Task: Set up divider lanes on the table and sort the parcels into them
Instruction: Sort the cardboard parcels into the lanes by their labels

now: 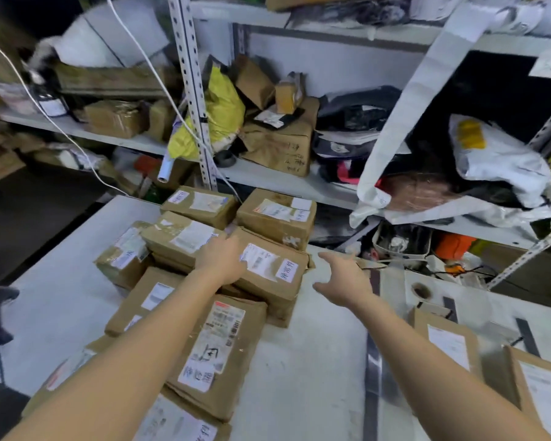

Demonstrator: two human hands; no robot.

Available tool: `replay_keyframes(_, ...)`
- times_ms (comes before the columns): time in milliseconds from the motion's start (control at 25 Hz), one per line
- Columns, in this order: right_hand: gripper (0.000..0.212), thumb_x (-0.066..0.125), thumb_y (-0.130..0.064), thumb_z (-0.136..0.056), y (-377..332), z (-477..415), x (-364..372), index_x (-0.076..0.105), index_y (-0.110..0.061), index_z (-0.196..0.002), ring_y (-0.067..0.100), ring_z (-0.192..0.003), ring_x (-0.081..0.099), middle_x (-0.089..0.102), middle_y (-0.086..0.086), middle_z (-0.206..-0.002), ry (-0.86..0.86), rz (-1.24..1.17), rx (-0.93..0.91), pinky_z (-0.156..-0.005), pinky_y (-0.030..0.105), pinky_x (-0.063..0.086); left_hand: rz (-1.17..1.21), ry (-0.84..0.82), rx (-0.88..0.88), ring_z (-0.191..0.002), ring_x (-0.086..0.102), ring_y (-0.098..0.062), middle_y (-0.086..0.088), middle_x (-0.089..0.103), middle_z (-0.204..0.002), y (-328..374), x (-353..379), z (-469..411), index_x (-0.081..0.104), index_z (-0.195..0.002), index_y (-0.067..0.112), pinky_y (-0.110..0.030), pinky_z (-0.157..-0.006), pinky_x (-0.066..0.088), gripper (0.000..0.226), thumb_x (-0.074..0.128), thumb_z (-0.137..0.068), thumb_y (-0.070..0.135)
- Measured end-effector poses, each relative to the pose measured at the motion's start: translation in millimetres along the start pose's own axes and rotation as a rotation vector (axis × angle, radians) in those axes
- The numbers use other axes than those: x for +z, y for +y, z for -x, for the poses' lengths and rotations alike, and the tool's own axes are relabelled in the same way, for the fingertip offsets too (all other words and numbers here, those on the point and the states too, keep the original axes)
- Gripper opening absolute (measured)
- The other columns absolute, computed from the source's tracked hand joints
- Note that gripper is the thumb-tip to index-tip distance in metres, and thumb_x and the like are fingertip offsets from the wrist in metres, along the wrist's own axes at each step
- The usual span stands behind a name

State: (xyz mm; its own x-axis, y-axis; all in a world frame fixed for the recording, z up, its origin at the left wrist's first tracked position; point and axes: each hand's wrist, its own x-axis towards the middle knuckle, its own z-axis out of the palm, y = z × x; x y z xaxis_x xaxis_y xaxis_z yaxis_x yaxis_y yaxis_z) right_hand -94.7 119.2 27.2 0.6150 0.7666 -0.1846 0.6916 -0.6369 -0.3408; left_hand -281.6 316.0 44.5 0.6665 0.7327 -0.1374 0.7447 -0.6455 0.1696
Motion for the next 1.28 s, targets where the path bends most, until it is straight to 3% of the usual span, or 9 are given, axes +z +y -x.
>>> replay_keyframes(160,0.071,0.074,-0.044,-0.083,-27,-18,28,0.047,-0.029,-0.147,0.024,-0.117,0.062,0.066,0.000,-0.133,-0.008,-0.122,0.087,-0.086,0.039,0.056,0.124,-0.073,0.015,-0.131,0.047,-0.034,-0.012,0.045,-0.147,-21,16,-34,0.033,-0.152,0.014,-0.046,-0.098,0.048,0.072,0.064,-0.093,0.042)
replay_keyframes(280,0.079,0.078,-0.045,-0.081,-38,-27,43,0.045,-0.026,-0.150,0.023,-0.120,0.061,0.063,0.001,-0.137,-0.028,-0.216,0.188,-0.089,0.040,0.057,0.179,-0.136,0.052,-0.133,0.046,-0.034,-0.012,0.041,-0.151,-32,29,-49,0.022,-0.158,0.020,-0.050,-0.101,0.049,0.085,0.068,-0.089,0.040)
replay_keyframes(400,0.075,0.081,-0.043,-0.078,-40,-32,57,0.049,-0.030,-0.145,0.015,-0.110,0.061,0.064,-0.001,-0.137,-0.018,-0.339,0.272,-0.061,0.017,0.048,0.220,-0.101,0.042,-0.131,0.047,-0.032,-0.010,0.047,-0.148,-37,41,-58,0.028,-0.154,0.016,-0.049,-0.098,0.050,0.081,0.070,-0.088,0.038)
replay_keyframes(480,0.071,0.085,-0.038,-0.075,-41,-32,64,0.054,-0.034,-0.139,0.012,-0.108,0.062,0.065,-0.002,-0.134,-0.006,-0.438,0.338,-0.051,0.014,0.045,0.255,-0.061,0.018,-0.129,0.050,-0.031,-0.010,0.051,-0.144,-39,45,-62,0.036,-0.149,0.011,-0.046,-0.096,0.051,0.077,0.073,-0.087,0.038)
replay_keyframes(560,0.072,0.089,-0.032,-0.072,-42,-33,70,0.055,-0.036,-0.135,0.013,-0.102,0.066,0.067,-0.001,-0.128,0.006,-0.610,0.431,-0.059,0.027,0.060,0.284,-0.055,0.020,-0.125,0.052,-0.031,-0.010,0.055,-0.139,-41,48,-66,0.042,-0.145,0.011,-0.045,-0.095,0.052,0.073,0.076,-0.085,0.036)
replay_keyframes(680,0.093,0.092,-0.026,-0.070,-45,-33,72,0.045,-0.031,-0.150,0.018,-0.101,0.067,0.069,-0.001,-0.123,0.005,-0.778,0.519,-0.072,0.041,0.065,0.337,-0.048,0.024,-0.124,0.053,-0.032,-0.009,0.054,-0.139,-41,52,-68,0.043,-0.144,0.016,-0.049,-0.096,0.052,0.070,0.076,-0.085,0.032)
replay_keyframes(840,0.093,0.092,-0.017,-0.070,-47,-31,68,0.046,-0.023,-0.151,0.020,-0.104,0.068,0.069,-0.002,-0.123,0.032,-0.891,0.532,-0.076,0.043,0.065,0.336,-0.051,0.045,-0.134,0.049,-0.031,-0.004,0.036,-0.158,-43,59,-67,0.034,-0.154,0.019,-0.049,-0.100,0.049,0.071,0.067,-0.094,0.036)
replay_keyframes(1120,0.088,0.091,-0.011,-0.072,-29,-5,50,0.049,-0.020,-0.149,0.023,-0.107,0.068,0.068,0.001,-0.127,0.054,-0.979,0.513,-0.077,0.044,0.065,0.432,-0.011,0.027,-0.132,0.048,-0.030,-0.005,0.040,-0.152,-24,48,-54,0.042,-0.150,0.016,-0.043,-0.100,0.045,0.071,0.069,-0.090,0.041)
replay_keyframes(1280,0.084,0.091,-0.008,-0.071,-2,24,27,0.054,-0.019,-0.145,0.022,-0.104,0.070,0.070,-0.001,-0.118,0.092,-1.048,0.470,-0.074,0.040,0.065,0.420,0.019,0.063,-0.131,0.046,-0.029,-0.003,0.041,-0.148,7,35,-32,0.041,-0.151,0.015,-0.043,-0.101,0.044,0.073,0.067,-0.090,0.045)
